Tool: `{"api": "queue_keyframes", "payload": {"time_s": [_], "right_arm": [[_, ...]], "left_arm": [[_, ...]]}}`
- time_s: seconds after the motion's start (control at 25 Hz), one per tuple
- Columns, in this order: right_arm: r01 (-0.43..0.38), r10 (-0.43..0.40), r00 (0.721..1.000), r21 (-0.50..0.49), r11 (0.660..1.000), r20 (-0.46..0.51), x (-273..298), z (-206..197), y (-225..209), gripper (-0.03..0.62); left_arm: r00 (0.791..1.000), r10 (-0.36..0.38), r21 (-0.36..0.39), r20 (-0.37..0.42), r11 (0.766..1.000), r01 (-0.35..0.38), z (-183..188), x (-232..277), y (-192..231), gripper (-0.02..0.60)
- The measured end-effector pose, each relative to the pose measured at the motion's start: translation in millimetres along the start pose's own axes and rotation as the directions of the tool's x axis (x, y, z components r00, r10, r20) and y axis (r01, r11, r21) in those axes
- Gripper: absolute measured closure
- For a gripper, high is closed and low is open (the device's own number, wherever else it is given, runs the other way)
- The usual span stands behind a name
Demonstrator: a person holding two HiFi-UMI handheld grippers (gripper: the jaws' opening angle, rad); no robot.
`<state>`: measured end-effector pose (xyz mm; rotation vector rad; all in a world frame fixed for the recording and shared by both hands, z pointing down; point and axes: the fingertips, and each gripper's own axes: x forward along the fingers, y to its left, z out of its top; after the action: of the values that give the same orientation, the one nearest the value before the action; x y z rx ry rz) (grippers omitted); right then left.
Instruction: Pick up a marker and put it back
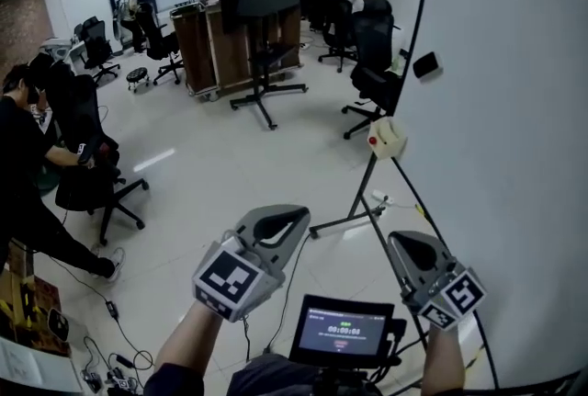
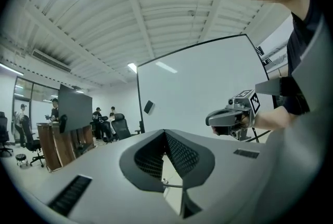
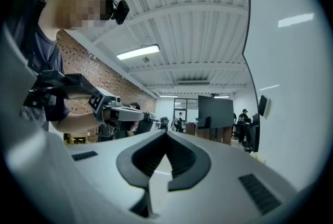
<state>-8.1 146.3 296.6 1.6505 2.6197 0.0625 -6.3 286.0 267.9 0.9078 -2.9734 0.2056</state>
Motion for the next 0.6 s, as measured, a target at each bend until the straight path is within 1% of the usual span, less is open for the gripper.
{"api": "queue_keyframes", "payload": {"time_s": [0.16, 0.28, 0.48, 0.6], "right_arm": [[-0.041, 0.041, 0.999, 0.003, 0.999, 0.014, 7, 4, -34, 0.583], [-0.074, 0.074, 0.997, 0.016, 0.997, 0.021, 15, 5, -48, 0.583], [-0.134, 0.133, 0.991, 0.027, 0.991, 0.032, 48, -1, -64, 0.583], [-0.149, 0.149, 0.988, 0.012, 0.989, 0.038, 74, -4, -75, 0.583]], "left_arm": [[0.998, 0.051, 0.014, -0.033, 0.999, -0.051, 6, 26, 5, 0.581], [0.994, 0.093, 0.024, -0.060, 0.995, -0.092, 7, 35, 15, 0.581], [0.986, 0.145, 0.023, -0.083, 0.989, -0.144, -5, 45, 49, 0.581], [0.984, 0.149, 0.034, -0.094, 0.989, -0.147, -14, 54, 69, 0.581]]}}
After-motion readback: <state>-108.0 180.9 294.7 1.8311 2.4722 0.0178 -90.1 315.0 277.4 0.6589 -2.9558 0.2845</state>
